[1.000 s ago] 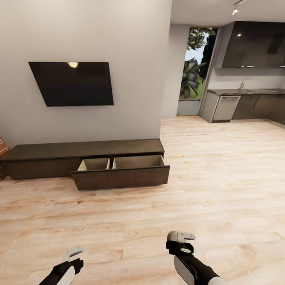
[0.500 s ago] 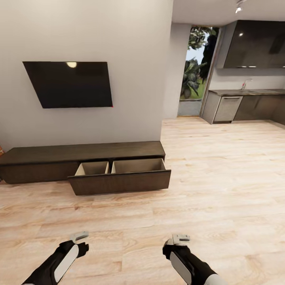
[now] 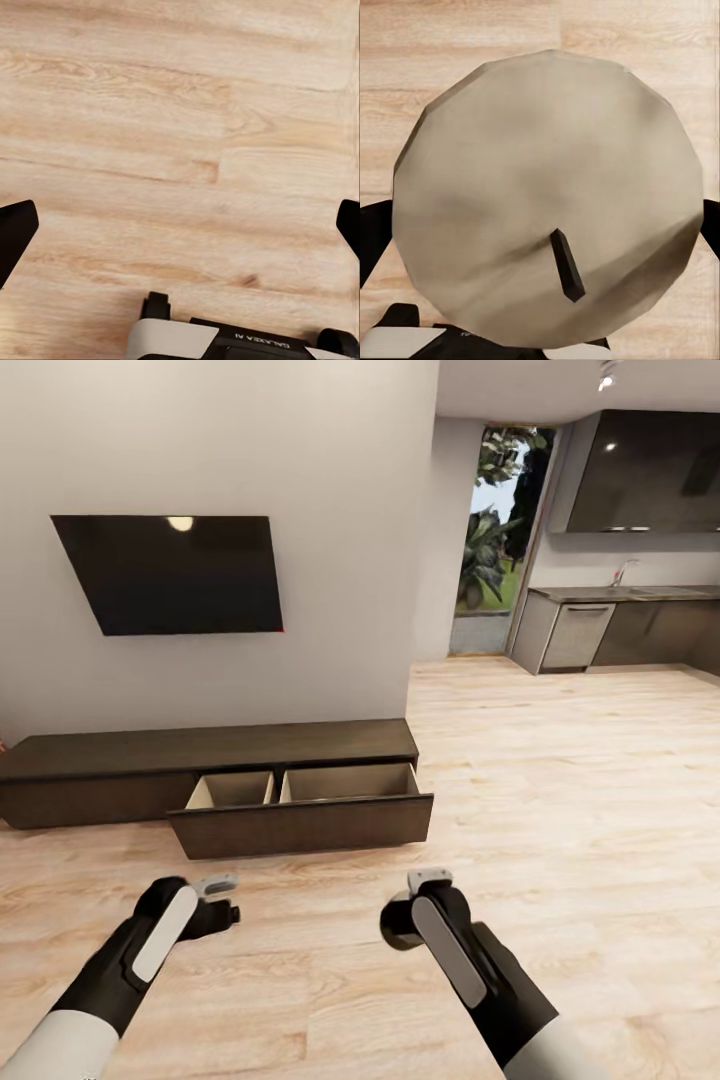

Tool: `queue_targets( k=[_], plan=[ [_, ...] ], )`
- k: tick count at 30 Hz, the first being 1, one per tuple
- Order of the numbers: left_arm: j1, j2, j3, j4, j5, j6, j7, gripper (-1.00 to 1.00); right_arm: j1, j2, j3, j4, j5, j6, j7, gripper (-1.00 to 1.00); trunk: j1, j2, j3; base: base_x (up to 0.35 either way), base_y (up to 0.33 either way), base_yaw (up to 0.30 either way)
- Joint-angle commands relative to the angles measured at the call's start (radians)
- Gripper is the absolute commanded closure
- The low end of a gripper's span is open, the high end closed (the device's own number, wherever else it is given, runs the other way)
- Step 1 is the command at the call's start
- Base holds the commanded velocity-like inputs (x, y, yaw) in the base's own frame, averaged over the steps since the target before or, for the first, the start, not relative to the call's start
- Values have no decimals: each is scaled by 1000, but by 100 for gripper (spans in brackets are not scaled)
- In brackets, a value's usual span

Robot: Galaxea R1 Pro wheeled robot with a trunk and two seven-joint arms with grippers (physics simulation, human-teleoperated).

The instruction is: Place each of the two pumpkins and all three candles from the living room inside a cabinet in the living room (use any cabinet), then make sure every cabinet is closed, and position the cauldron so it is next to a table in the living room.

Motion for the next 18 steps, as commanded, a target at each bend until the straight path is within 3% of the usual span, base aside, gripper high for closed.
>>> queue_targets(
  k=[1, 5, 10, 18],
  plan=[
    [0, 0, 10, -12, 11, 4, 11, -100, -1, 0, -2, -7, -13, 7, -20, 100, 0, -1, -1, 3, 0, 0],
    [1, 1, 52, -31, 12, 9, 12, -100, -1, 0, -24, -7, -14, 14, -29, 100, 0, -1, -1, 1, 0, 0],
    [2, 4, 127, -39, 13, 14, 13, -100, -1, -1, -34, -1, -14, 9, -32, 100, -19, 34, 14, 0, 0, 0],
    [2, 2, 147, -40, 13, 14, 13, -100, -1, -2, -36, 0, -15, 0, -32, 100, -50, 90, 39, 0, 0, 0]
  ],
)
